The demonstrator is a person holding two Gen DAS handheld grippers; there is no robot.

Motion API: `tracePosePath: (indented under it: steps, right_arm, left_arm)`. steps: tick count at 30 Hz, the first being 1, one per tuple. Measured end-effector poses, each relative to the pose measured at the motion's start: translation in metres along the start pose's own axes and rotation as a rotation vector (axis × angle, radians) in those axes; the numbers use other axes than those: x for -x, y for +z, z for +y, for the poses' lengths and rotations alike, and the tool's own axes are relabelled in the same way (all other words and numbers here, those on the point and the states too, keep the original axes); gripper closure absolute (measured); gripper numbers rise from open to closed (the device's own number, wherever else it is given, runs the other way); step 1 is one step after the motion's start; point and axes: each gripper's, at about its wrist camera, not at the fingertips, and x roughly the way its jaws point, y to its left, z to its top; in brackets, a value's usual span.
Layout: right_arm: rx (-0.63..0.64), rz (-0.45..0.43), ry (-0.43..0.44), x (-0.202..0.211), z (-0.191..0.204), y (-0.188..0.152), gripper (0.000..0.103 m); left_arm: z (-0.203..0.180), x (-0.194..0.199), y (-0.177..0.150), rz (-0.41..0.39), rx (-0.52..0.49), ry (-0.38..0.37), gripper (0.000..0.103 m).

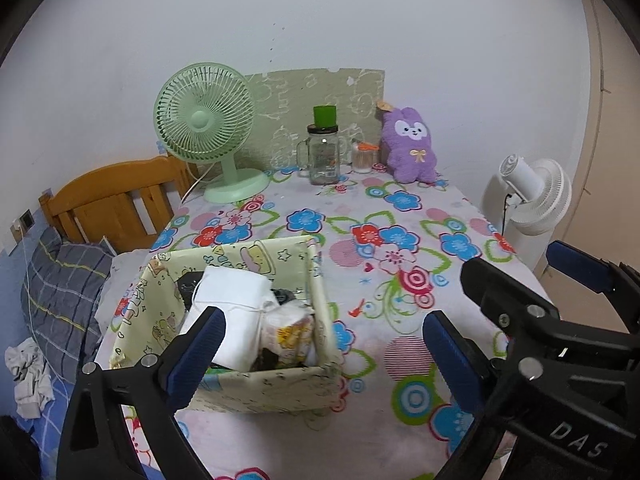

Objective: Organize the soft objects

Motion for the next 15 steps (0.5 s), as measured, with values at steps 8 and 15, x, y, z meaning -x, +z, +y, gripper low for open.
tracePosePath:
  steps: [8,15]
  right_arm:
    - [-0.036,-0.042,-0.025,0.032,-0.027,-0.004,0.014]
    - [-0.053,-0.086,-0.077,0.061,-0.042,-0.008,0.014]
  left_arm:
    - [-0.014,0.024,0.0,-0.04,0.003,-0.009,0.002]
    - [-0.017,0.043,0.0,-0.077,0.001,-0.022,0.001]
